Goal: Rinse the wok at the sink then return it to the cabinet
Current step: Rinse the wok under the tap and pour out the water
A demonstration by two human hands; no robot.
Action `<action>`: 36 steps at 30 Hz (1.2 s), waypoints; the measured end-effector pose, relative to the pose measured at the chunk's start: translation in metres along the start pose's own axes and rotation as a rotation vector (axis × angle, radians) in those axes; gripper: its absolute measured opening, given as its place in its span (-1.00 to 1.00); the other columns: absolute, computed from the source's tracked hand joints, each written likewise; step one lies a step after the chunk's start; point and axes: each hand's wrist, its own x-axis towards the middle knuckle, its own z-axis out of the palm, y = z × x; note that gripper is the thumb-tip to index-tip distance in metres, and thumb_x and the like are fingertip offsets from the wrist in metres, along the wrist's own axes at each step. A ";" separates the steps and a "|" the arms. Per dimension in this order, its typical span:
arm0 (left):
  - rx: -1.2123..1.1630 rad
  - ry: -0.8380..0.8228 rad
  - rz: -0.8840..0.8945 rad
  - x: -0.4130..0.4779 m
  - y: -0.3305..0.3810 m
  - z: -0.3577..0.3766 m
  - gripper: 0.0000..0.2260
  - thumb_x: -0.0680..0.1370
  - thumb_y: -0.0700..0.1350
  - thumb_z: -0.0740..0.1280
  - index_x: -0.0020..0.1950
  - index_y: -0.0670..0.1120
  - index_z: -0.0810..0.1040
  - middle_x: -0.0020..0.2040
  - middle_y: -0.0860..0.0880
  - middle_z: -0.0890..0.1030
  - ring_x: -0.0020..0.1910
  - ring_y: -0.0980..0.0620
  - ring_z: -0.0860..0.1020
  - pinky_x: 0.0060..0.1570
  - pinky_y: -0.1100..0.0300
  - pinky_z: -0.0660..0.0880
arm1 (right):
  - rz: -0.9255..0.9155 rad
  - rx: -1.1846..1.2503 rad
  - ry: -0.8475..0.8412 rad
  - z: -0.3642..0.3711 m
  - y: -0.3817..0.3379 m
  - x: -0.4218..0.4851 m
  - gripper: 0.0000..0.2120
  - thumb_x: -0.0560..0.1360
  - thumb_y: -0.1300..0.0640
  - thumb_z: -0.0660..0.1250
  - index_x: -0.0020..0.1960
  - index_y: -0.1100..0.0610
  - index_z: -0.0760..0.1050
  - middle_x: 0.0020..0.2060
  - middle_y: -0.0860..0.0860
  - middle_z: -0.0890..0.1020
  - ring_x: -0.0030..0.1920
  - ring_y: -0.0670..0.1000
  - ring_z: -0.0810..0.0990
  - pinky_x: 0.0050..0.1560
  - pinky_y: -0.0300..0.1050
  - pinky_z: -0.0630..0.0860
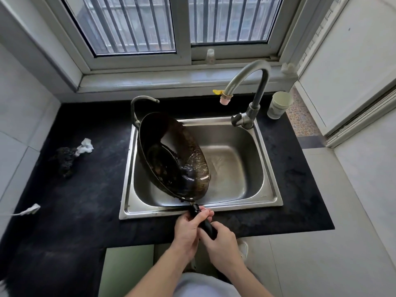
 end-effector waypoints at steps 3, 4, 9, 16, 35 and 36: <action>0.055 0.007 0.009 -0.004 0.001 -0.001 -0.84 0.49 -0.31 0.42 0.07 -0.28 0.62 -0.06 -0.23 0.71 -0.03 -0.11 0.65 -0.01 0.08 0.57 | -0.018 0.045 -0.007 0.001 0.001 -0.002 -0.88 0.52 -0.03 0.41 -0.13 0.01 0.60 -0.33 -0.09 0.64 -0.23 -0.21 0.60 -0.27 -0.35 0.47; 0.069 0.011 0.012 -0.005 0.001 -0.001 -0.85 0.49 -0.31 0.42 0.05 -0.28 0.63 -0.08 -0.22 0.71 -0.04 -0.11 0.65 -0.01 0.08 0.58 | -0.016 0.056 -0.011 0.001 0.003 -0.003 -0.87 0.52 -0.04 0.40 -0.13 -0.01 0.60 -0.33 -0.09 0.65 -0.23 -0.21 0.60 -0.27 -0.34 0.47; 0.100 0.038 0.021 -0.008 -0.001 -0.005 -0.84 0.50 -0.29 0.42 0.07 -0.26 0.64 -0.10 -0.20 0.72 -0.02 -0.12 0.68 -0.01 0.04 0.60 | -0.013 0.148 -0.090 0.000 0.007 -0.003 -0.83 0.53 -0.08 0.38 -0.11 0.00 0.64 -0.31 -0.08 0.68 -0.27 -0.13 0.62 -0.27 -0.26 0.51; 0.105 0.073 0.034 -0.012 -0.002 -0.012 -0.80 0.50 -0.28 0.42 0.11 -0.30 0.62 -0.05 -0.25 0.69 -0.04 -0.10 0.68 -0.07 0.07 0.61 | 0.008 0.291 -0.167 0.003 0.004 -0.008 -0.83 0.57 0.00 0.37 -0.15 0.04 0.62 -0.48 -0.11 0.60 -0.47 -0.18 0.50 -0.46 -0.35 0.36; 0.314 0.156 0.145 -0.014 -0.004 -0.009 -0.86 0.44 -0.23 0.51 -0.04 -0.22 0.65 -0.22 -0.17 0.73 -0.11 -0.11 0.71 0.08 -0.15 0.61 | 0.092 0.517 -0.318 -0.002 0.009 -0.012 -0.72 0.61 0.02 0.31 -0.28 0.01 0.53 -0.50 0.02 0.45 -0.63 0.00 0.32 -0.65 -0.24 0.28; 0.324 0.158 0.146 -0.014 -0.004 -0.009 -0.86 0.44 -0.22 0.51 -0.05 -0.22 0.65 -0.22 -0.16 0.73 -0.11 -0.11 0.72 0.08 -0.15 0.61 | 0.099 0.525 -0.323 -0.002 0.009 -0.012 -0.72 0.61 0.02 0.31 -0.28 0.01 0.53 -0.50 0.01 0.46 -0.63 0.00 0.32 -0.65 -0.23 0.28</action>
